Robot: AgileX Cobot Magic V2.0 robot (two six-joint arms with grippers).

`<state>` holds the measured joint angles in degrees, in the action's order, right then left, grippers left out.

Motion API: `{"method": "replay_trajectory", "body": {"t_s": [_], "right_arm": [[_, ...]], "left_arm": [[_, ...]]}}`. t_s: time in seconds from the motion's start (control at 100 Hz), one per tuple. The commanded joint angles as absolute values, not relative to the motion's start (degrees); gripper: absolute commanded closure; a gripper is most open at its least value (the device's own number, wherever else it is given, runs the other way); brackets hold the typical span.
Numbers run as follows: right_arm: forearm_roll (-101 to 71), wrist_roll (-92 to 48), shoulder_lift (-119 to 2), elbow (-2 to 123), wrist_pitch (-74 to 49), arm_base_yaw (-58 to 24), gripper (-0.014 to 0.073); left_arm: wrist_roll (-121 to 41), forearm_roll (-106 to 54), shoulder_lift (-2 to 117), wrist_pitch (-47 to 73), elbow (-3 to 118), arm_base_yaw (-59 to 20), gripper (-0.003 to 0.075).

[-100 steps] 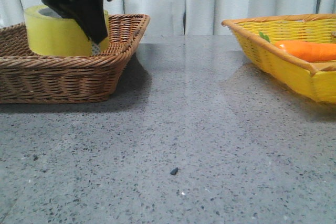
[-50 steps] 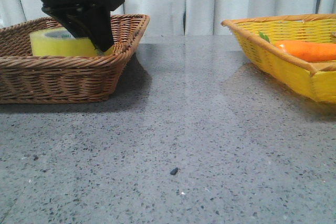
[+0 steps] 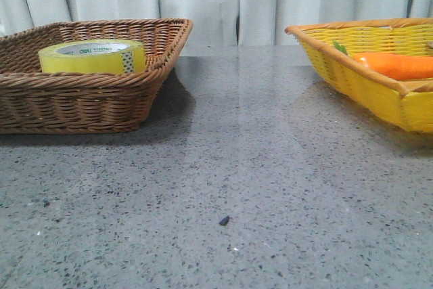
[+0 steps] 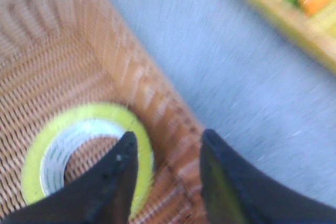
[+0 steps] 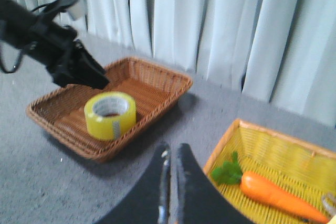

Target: Transfer tape with both arms

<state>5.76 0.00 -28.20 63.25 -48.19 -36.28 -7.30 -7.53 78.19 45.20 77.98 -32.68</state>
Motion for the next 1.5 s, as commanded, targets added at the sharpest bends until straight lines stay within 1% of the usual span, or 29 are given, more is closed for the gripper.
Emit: {"method": "replay_trajectory", "body": {"t_s": [0.0,0.2,0.33,0.54,0.69,0.9,1.06,1.49], "right_arm": [[7.62,0.0,-24.01,60.23,-39.51,-36.24,0.0666],[12.6,0.0,-13.42,47.46,-30.05,-36.24,0.0666],[12.87,0.0,-7.21,39.86,-23.51,-36.24,0.0666],[12.87,0.0,-1.38,31.73,-19.91,-36.24,0.0666],[12.87,0.0,1.7,27.37,-15.44,-36.24,0.0666],[12.87,0.0,1.58,25.66,-16.43,-36.24,0.0666],[12.87,0.0,1.58,25.43,-16.43,-36.24,0.0666],[12.87,0.0,1.58,25.43,-16.43,-36.24,0.0666]], "left_arm": [[-7.23,-9.27,70.94,37.93,76.23,-34.12,0.0571],[-7.23,-9.42,59.82,32.07,63.86,-34.98,0.0742],[-7.23,-9.42,51.78,26.41,53.6,-34.98,0.0741],[-7.23,-9.42,37.32,18.31,37.03,-34.98,0.0741],[-7.23,-8.68,25.84,17.81,26.94,-34.98,0.0741],[-7.23,-9.25,12.8,18.09,17.62,-34.98,0.0741],[-7.23,-9.25,8.78,17.98,14.23,-34.98,0.0741],[-7.23,-9.25,8.68,17.58,9.63,-34.98,0.0741]]}}
